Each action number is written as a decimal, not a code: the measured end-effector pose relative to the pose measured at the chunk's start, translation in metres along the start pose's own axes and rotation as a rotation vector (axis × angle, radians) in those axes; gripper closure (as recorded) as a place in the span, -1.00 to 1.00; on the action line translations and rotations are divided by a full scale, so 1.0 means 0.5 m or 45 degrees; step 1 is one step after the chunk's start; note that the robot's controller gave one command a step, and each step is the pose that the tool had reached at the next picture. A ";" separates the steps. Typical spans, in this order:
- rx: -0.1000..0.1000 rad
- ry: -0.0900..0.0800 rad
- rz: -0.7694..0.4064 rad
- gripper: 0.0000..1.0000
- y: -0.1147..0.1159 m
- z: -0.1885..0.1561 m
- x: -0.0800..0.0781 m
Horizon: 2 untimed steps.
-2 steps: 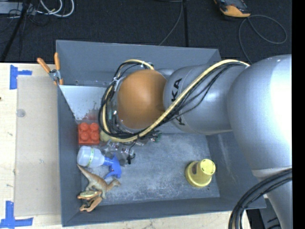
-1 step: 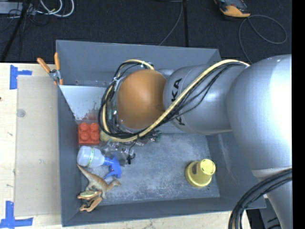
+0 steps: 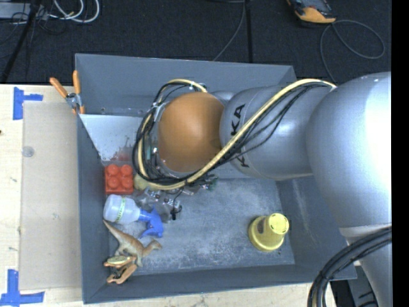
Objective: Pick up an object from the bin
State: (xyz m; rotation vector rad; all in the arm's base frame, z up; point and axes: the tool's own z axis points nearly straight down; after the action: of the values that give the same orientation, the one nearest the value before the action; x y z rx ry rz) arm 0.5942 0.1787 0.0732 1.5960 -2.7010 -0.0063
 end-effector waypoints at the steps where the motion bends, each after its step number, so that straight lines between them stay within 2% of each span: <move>1: 0.000 0.001 0.001 1.00 0.001 -0.022 0.000; 2: 0.003 -0.002 0.002 1.00 0.000 -0.043 -0.001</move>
Offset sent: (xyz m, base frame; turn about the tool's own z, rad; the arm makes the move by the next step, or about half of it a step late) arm 0.0000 0.0000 0.0276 0.0000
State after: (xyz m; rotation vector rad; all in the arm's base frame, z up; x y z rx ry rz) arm 0.5946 0.1793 0.0947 1.5949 -2.7044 -0.0047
